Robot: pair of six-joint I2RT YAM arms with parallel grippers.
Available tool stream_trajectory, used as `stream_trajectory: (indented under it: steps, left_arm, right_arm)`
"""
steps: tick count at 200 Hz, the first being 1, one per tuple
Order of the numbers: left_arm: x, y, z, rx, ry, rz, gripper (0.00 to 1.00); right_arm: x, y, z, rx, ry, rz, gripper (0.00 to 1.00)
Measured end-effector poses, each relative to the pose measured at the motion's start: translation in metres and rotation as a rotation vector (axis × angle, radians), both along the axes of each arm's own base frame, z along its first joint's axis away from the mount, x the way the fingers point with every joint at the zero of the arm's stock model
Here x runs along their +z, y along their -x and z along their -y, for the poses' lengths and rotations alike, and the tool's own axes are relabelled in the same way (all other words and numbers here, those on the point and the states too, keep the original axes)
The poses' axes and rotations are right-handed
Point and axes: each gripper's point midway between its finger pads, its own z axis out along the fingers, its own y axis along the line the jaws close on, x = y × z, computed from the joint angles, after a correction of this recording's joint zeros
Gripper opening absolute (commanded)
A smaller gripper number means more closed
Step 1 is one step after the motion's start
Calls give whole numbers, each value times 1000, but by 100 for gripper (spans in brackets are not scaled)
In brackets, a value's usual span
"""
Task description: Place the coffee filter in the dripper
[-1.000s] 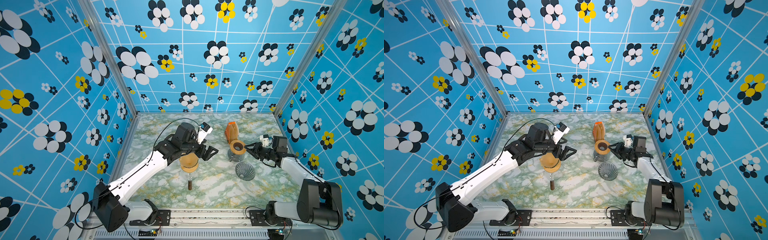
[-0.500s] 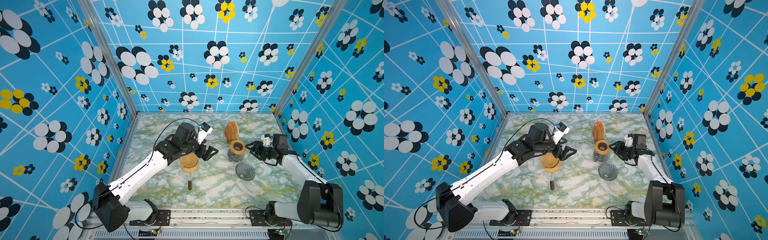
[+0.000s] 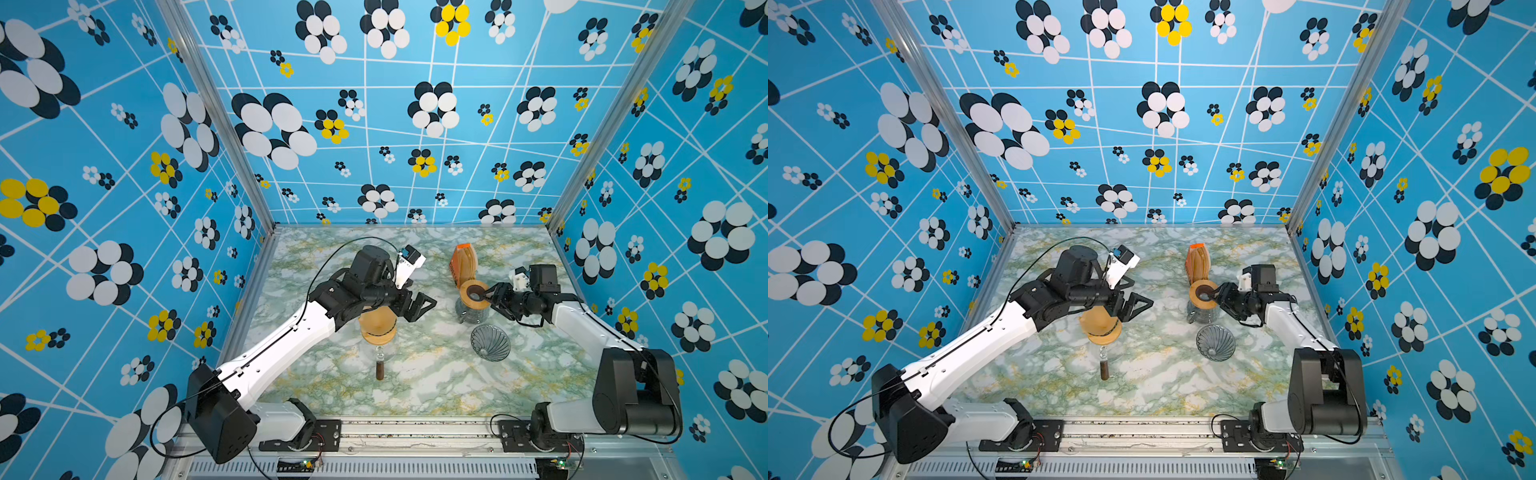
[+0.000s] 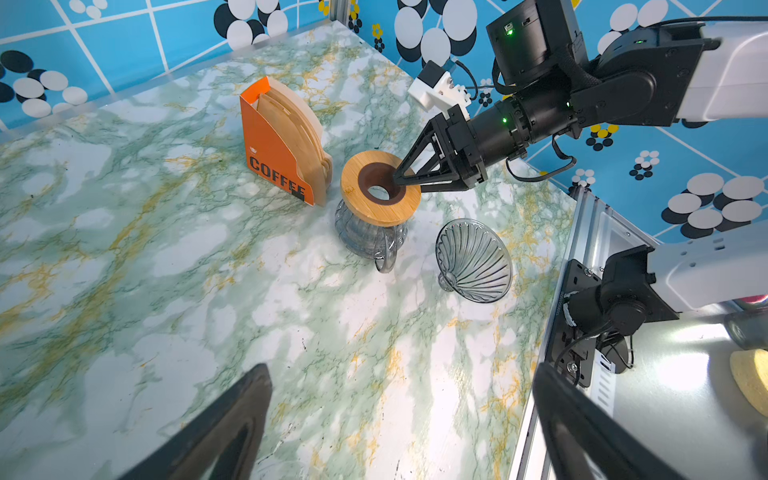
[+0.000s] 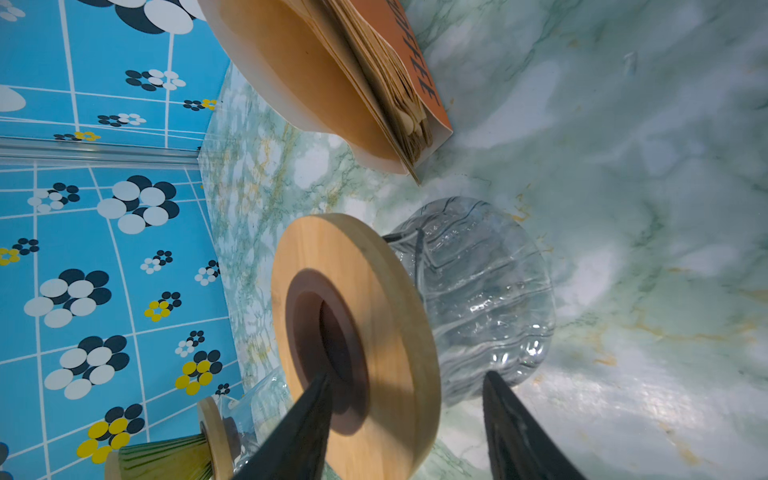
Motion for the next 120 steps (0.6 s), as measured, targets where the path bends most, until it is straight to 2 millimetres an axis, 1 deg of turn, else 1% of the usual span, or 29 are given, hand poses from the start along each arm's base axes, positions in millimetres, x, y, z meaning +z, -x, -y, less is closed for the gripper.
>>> stream_trajectory:
  steps: [31, 79, 101, 120]
  left_arm:
    - [0, 0, 0, 0, -1, -2, 99]
    - [-1, 0, 0, 0, -2, -2, 99]
    - [-1, 0, 0, 0, -2, -2, 99]
    - [-1, 0, 0, 0, -2, -2, 99]
  right_arm:
    - [-2, -1, 2, -9, 5, -5, 47]
    - [0, -2, 2, -12, 7, 0, 43]
    - [0, -3, 2, -12, 7, 1, 42]
    - [0, -3, 2, -12, 6, 2, 39]
